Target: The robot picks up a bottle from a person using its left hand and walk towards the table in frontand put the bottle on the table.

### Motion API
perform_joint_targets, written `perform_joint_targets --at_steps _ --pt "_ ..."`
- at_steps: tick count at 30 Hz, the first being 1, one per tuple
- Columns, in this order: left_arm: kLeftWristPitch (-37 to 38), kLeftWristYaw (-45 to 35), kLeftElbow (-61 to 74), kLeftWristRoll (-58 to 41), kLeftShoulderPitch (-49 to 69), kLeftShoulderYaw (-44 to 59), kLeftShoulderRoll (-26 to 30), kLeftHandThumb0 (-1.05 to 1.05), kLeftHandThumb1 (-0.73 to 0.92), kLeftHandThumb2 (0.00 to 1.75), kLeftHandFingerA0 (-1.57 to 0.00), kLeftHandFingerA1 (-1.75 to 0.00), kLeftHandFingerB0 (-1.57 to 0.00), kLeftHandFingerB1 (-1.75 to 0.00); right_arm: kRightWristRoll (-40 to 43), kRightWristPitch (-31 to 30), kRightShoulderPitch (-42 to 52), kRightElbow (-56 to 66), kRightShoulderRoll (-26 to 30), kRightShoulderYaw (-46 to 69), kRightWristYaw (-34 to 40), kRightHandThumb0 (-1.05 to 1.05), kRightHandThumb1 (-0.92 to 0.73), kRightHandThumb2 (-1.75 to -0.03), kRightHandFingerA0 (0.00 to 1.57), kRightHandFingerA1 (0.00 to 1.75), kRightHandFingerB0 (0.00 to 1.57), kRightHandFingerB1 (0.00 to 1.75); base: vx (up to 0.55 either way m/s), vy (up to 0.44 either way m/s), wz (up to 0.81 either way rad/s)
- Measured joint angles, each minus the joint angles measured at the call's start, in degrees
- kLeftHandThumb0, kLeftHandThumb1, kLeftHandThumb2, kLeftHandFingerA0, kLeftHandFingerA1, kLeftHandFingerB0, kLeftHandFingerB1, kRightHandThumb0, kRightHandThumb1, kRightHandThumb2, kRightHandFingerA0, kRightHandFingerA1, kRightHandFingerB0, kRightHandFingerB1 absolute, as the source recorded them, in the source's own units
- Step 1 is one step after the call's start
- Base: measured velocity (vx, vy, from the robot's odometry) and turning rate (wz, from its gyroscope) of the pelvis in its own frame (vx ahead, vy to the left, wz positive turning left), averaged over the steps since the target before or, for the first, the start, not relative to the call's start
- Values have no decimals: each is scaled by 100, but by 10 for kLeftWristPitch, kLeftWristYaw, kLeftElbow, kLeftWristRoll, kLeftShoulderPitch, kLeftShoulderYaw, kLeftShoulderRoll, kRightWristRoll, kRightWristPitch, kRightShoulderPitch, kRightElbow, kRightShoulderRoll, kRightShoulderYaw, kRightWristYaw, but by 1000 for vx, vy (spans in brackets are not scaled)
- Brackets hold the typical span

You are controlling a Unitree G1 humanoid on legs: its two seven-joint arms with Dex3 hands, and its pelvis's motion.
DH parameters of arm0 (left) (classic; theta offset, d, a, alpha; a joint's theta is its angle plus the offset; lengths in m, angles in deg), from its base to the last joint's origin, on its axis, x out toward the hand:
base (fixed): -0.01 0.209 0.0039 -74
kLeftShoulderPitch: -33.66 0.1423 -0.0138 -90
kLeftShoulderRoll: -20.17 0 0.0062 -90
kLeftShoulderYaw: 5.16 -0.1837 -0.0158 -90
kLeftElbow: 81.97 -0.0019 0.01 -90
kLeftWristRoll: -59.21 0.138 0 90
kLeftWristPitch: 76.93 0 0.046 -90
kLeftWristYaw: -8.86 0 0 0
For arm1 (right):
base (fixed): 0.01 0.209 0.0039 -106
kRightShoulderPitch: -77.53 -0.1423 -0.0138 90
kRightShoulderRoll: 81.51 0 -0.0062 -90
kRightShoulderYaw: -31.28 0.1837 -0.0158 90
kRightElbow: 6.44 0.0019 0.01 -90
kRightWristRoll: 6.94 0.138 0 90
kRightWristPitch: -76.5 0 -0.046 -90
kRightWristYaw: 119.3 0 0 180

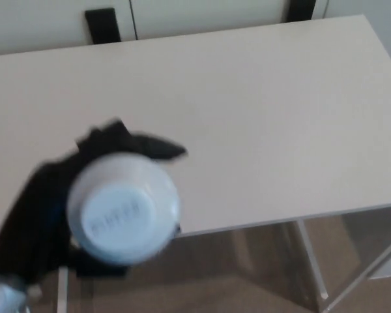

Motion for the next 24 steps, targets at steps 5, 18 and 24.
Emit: perform_joint_targets --at_steps 5,18,24 --pt "-43 7 -50 -35 -86 23 -14 -13 83 65 -101 -118 -78 -84 0 -1 2 -1 -1 -1 1 -29 -71 -61 56 44 44 38 0 0 0" --pt "-174 53 -268 -80 -267 30 -97 -16 79 69 -101 -134 -78 -95 -1 0 9 -1 -3 -5 2 -29 -71 -61 57 44 43 38 0 0 0" --pt "-206 66 -347 -79 -278 12 -127 -18 83 67 -98 -133 -78 -96 -3 -1 4 1 -3 -11 2 -27 -71 -61 58 44 44 38 0 0 0"
